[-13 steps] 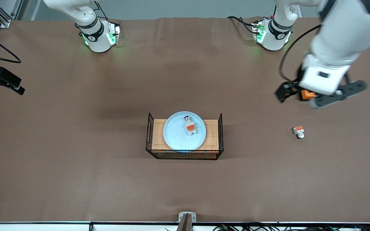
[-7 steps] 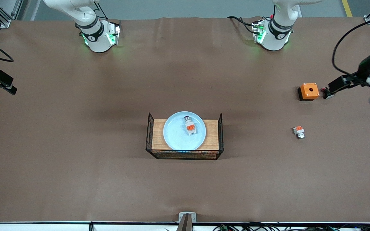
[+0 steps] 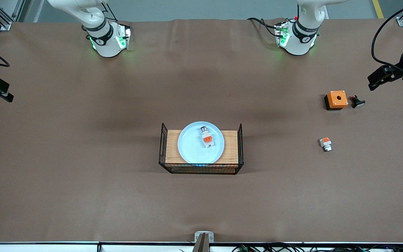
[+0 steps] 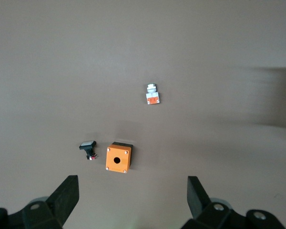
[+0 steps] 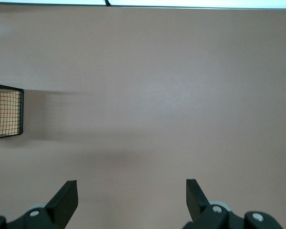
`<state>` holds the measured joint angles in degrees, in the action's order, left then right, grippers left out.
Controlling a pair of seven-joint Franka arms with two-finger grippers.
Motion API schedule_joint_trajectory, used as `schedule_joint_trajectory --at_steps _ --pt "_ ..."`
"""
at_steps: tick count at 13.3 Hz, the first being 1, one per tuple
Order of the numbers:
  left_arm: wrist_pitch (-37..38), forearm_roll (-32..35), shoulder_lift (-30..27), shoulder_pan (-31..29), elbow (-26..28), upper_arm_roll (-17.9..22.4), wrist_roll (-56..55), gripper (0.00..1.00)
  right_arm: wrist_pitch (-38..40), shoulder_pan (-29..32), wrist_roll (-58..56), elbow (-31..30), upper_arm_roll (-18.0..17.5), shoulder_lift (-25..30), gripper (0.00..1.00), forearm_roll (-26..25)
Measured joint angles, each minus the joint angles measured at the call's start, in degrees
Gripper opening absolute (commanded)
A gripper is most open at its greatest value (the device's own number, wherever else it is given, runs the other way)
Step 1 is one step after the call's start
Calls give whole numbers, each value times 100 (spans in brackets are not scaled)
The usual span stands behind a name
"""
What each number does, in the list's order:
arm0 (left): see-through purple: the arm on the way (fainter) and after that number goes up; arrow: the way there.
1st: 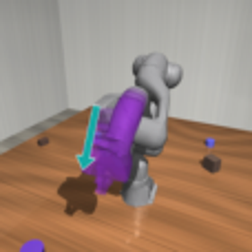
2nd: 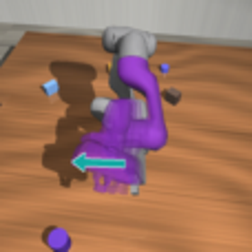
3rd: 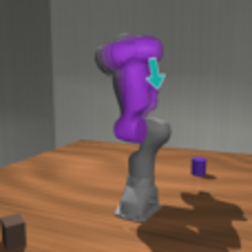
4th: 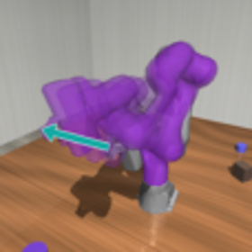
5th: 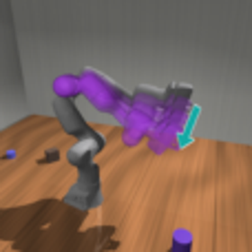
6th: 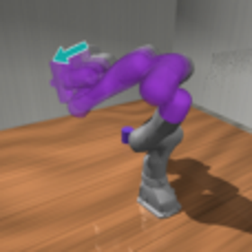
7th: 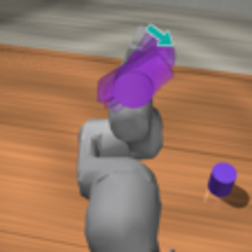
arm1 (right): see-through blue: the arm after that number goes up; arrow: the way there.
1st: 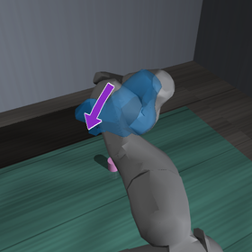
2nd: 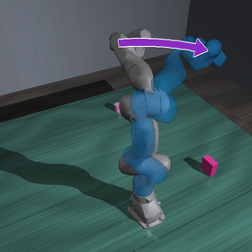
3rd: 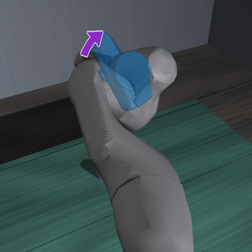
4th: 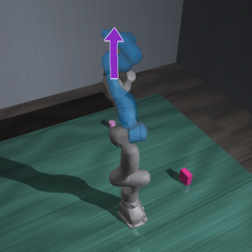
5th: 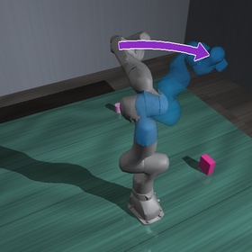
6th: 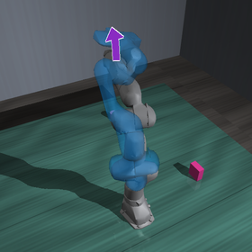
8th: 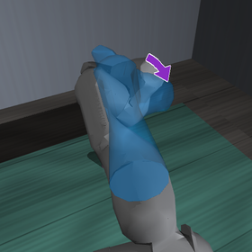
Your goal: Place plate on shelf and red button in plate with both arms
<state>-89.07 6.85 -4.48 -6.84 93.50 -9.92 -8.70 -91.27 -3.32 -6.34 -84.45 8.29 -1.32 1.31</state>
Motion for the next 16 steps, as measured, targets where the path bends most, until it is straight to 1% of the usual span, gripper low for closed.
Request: schedule_joint_trajectory --at_steps 1,2,3,4,6,7,8,13,16 --pt "-26 -5 -1 5 -30 -2 82 100 0 384 -4 0 -413 0 100 0" --pt "-44 -26 -1 36 -52 -7 140 100 0 653 -4 0 -743 -1 100 -1" --pt "-51 -57 -1 152 -63 9 179 100 0 770 15 0 -920 -4 100 -2" --pt "-51 -104 -1 359 -62 82 179 100 0 802 75 0 -990 -12 100 -2" --pt "-30 -374 -7 826 -58 407 173 100 0 805 164 0 -1029 -34 100 -2" --pt "2 -561 -18 940 -56 540 173 100 -3 795 169 0 -1040 -44 100 -2" --pt "31 -661 -32 965 -55 592 173 100 -10 767 173 0 -1036 -49 100 -2" --pt "158 -693 -62 991 -46 577 178 100 -21 382 190 69 -727 -50 100 -2" --pt "159 -630 -63 1006 -51 545 178 100 -21 328 193 82 -671 -50 100 -2"
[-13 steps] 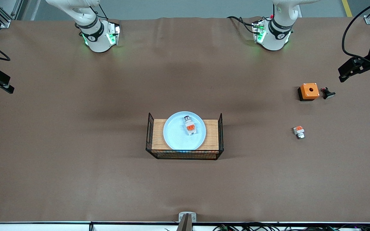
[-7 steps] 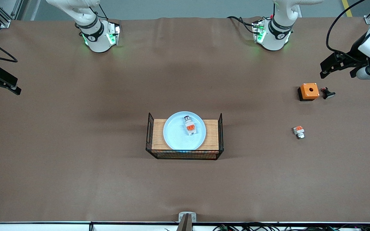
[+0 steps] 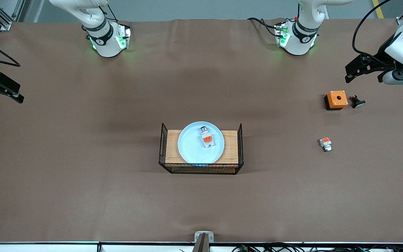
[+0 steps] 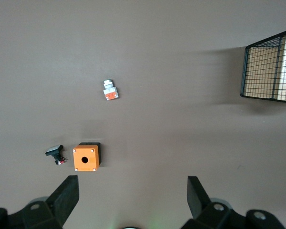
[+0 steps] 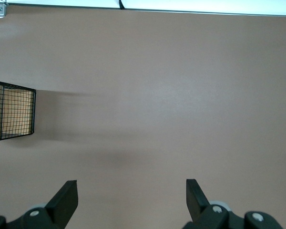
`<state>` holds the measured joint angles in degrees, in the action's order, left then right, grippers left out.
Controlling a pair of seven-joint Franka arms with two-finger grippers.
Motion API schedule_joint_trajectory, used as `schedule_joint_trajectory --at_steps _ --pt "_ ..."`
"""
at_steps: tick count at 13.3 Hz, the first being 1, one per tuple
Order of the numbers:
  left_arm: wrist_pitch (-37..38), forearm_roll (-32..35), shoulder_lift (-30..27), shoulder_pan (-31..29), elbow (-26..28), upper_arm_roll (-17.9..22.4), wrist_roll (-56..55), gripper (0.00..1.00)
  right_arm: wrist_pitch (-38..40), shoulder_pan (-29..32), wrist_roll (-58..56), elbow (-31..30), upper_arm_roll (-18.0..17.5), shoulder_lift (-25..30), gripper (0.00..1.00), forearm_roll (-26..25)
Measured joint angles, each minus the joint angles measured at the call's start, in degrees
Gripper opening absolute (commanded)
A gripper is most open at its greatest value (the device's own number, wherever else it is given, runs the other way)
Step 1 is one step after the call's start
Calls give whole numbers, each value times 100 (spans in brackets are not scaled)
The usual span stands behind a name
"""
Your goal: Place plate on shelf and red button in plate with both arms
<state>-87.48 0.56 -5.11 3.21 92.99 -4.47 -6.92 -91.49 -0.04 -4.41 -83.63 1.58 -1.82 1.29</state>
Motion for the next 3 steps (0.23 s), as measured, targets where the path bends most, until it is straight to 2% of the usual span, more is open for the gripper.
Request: schedule_joint_trajectory --at_steps 3 --pt "0 39 -8 -16 -49 7 0 100 0 -4 7 1 18 0 100 0"
